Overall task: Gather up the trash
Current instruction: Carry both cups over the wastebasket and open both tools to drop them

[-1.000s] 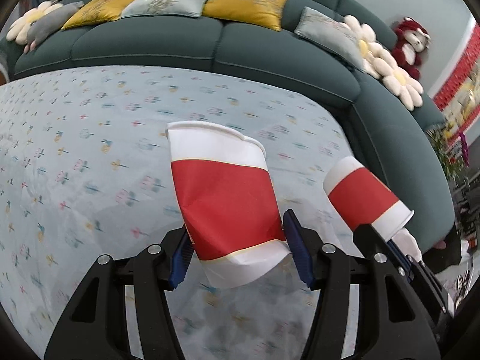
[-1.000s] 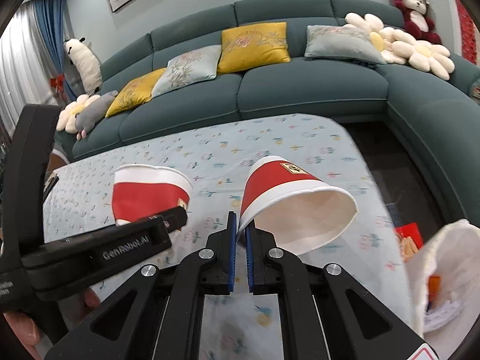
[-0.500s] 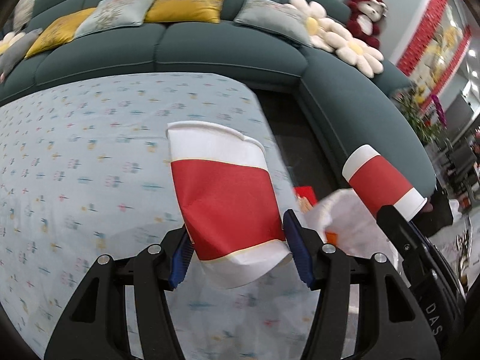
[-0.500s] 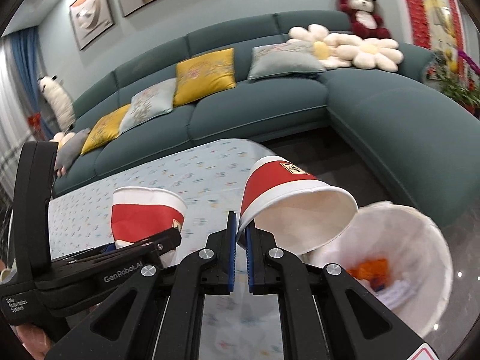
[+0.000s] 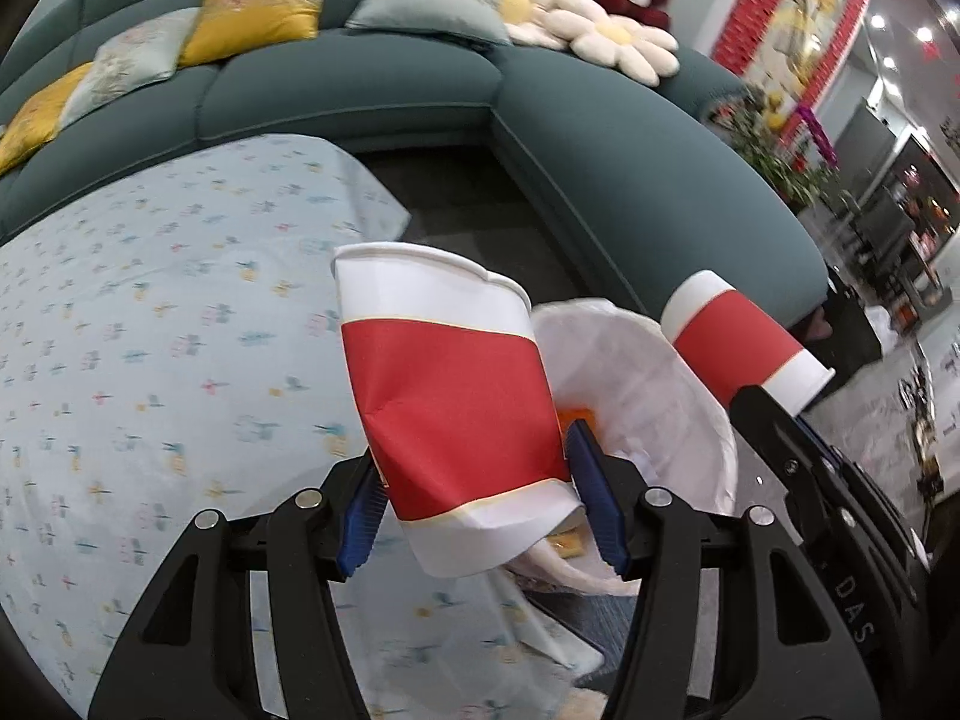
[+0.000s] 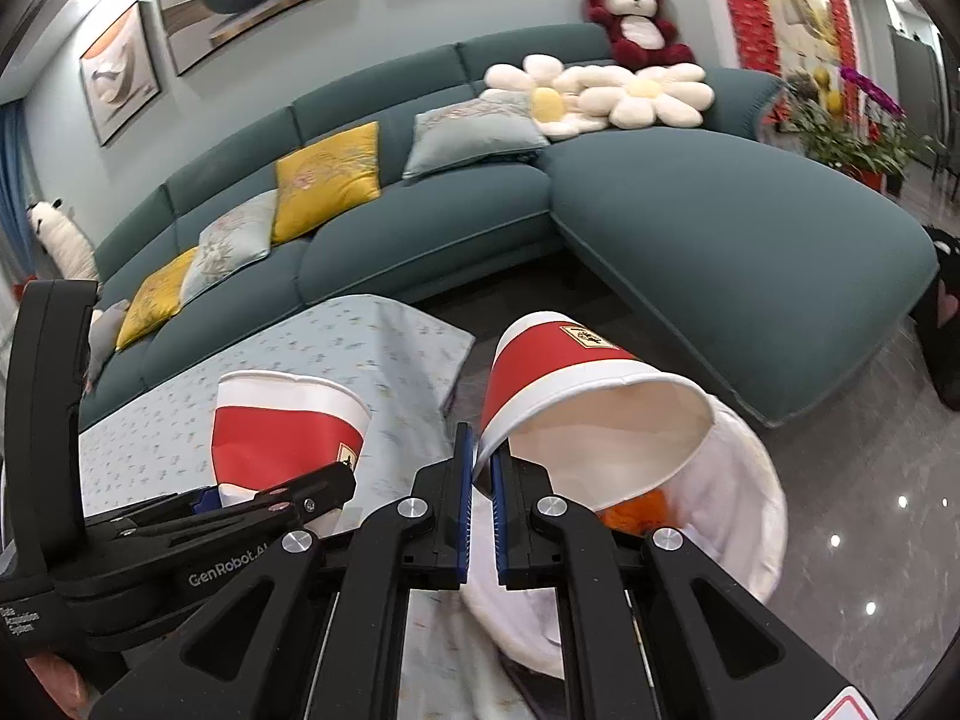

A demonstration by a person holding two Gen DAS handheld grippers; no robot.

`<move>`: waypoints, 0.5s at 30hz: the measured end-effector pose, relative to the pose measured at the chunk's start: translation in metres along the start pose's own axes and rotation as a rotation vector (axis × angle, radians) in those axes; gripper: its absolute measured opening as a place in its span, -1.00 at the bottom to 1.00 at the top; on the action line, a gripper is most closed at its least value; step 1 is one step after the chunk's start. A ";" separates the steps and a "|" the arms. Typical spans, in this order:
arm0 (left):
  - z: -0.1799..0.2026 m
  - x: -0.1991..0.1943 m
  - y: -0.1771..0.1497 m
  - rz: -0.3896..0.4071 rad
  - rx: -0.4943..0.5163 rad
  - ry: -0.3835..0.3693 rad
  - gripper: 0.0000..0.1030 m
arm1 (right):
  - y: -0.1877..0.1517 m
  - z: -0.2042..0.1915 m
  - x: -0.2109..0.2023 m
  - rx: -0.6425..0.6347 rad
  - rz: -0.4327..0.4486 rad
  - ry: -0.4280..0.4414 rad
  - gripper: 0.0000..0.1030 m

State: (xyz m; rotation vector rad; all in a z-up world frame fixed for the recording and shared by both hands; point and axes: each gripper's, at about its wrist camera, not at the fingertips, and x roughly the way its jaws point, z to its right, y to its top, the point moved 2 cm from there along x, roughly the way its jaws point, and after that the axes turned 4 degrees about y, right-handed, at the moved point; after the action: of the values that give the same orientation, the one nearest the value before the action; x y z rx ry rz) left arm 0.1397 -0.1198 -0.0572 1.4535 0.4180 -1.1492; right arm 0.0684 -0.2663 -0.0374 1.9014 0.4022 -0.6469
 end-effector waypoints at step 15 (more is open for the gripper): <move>0.048 0.021 -0.010 -0.022 0.081 -0.021 0.30 | -0.008 0.043 -0.006 0.047 0.000 -0.047 -0.80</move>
State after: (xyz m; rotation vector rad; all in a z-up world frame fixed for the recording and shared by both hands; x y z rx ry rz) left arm 0.1218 -0.1679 -0.0716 1.5085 0.3778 -1.2099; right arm 0.0484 -0.3017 -0.0535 1.9265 0.3596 -0.7048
